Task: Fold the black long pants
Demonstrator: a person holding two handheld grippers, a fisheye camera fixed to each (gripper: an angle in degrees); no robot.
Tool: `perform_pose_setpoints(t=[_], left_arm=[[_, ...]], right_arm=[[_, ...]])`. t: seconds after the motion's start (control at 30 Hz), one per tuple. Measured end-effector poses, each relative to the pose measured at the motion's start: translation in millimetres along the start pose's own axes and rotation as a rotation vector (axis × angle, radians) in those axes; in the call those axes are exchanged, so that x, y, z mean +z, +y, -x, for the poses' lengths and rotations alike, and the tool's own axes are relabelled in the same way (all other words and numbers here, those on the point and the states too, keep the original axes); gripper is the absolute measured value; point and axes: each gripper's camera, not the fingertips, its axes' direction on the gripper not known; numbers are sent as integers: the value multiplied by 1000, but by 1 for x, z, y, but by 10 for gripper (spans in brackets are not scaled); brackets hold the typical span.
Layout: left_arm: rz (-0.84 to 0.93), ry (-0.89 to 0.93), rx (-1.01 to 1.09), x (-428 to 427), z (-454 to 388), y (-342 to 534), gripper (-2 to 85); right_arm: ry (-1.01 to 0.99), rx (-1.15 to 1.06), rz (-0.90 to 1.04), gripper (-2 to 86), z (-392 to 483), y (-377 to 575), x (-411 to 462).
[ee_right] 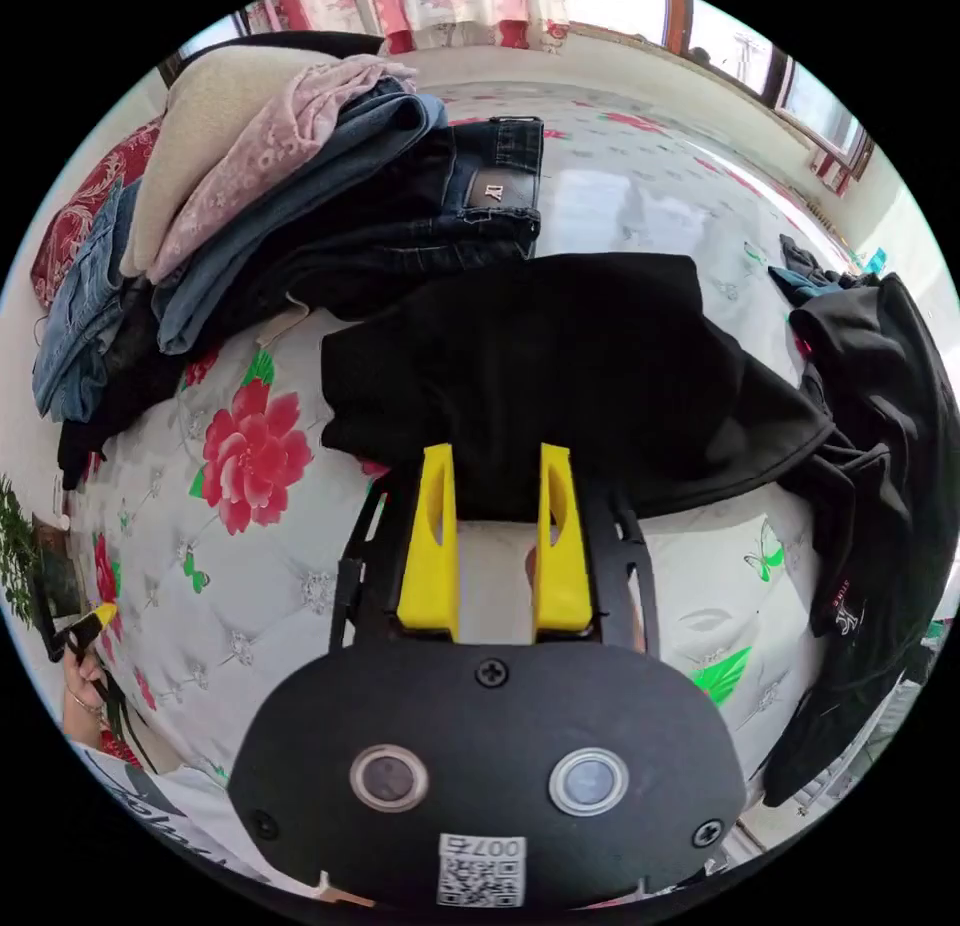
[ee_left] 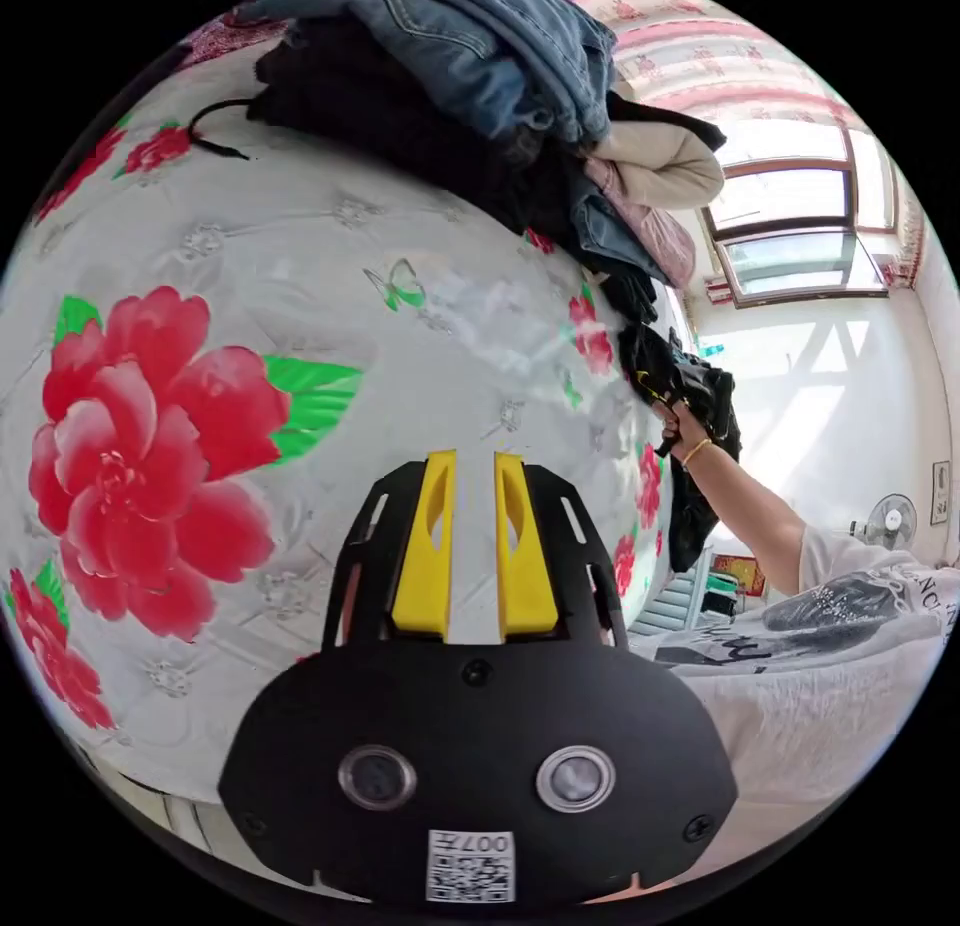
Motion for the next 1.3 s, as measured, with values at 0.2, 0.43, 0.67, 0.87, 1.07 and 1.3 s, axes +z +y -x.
perform_pose_setpoints(t=[0.2,0.43,0.67,0.87,1.07,1.3], left_arm=[[107,1,144,16,-35,4,56],[118,-41,169,-7,-22,27,54],[7,-73,126,-69,16,94,42],[-88,-100,108,-107,48,138,42],[14,-103,221,-85,38,147,55],[86,-141,292,-47,0,149,83]], right_arm=[[-204,-48,69,15,28,51,-24],[-493,-360,277,12,153,172,-56],[-902,-1102,573,10,355,294,-137],[-805,-1052,378,46,364,267,-204],[-676,-503,159,70,204,241,-235],[-127,212,-63,80,-74,255,-292]])
